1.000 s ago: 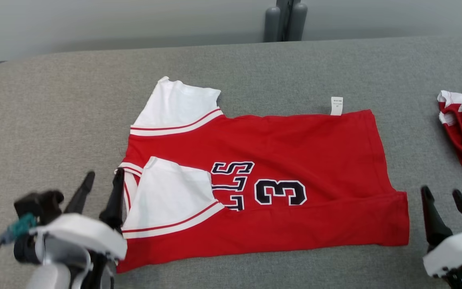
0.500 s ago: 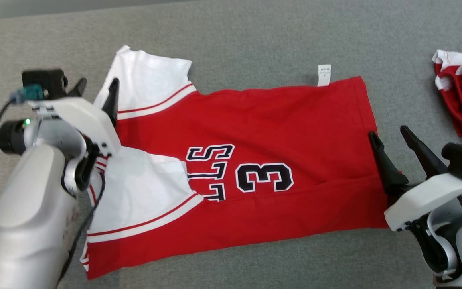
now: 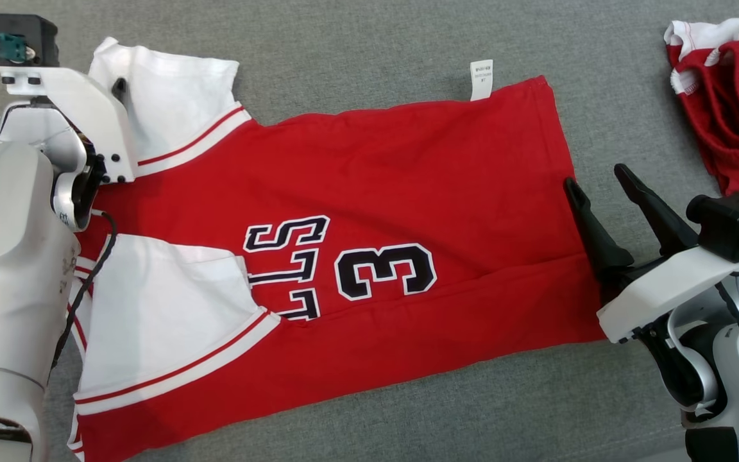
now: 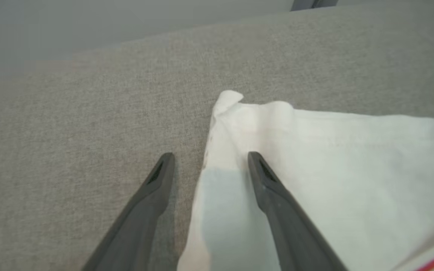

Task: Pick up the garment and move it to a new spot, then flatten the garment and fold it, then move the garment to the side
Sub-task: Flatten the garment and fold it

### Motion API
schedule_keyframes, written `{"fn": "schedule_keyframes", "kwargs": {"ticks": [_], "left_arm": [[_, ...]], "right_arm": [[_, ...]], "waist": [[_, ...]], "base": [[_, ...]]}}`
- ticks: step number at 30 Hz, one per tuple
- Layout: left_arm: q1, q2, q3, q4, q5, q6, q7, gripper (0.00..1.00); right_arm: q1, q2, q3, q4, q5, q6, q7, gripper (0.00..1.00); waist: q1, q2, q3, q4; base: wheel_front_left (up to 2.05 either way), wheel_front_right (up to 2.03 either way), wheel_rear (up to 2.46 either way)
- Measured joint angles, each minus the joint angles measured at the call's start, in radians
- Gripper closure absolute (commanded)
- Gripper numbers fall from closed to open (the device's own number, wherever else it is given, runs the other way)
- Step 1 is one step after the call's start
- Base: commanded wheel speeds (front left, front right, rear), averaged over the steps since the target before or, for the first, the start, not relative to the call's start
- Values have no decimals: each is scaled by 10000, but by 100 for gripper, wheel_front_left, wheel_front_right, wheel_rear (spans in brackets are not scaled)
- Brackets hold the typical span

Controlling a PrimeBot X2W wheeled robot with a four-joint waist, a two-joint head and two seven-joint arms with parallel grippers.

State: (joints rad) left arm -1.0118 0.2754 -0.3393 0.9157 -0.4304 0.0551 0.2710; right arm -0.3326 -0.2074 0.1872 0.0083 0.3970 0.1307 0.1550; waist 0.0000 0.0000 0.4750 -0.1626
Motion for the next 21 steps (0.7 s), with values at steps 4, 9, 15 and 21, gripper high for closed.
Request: {"fn": "schedule_keyframes", "kwargs": {"ticks": [4,9,15,21], "left_arm": [[-411,-4,-232,709,184,50,155,0],[-712,-115,-407,1317,267,-17,86,55],[-897,-314,-627,1820,286,-385,-157,100],[-939,-577,-621,2027,138,-729,-922,100]], "right_arm": [[-62,-36,25,119,65,0,-119,0],[-125,-4,121,245,86,0,-217,0],[-321,-67,150,311,102,0,-322,0],[-654,-328,77,449,56,0,-311,0]], "waist": [[1,0,84,-93],[0,0,81,-117],[0,0,28,-58],[0,0,-175,195]], "base": [[0,0,0],[0,0,0],[0,0,0],[0,0,0]]}}
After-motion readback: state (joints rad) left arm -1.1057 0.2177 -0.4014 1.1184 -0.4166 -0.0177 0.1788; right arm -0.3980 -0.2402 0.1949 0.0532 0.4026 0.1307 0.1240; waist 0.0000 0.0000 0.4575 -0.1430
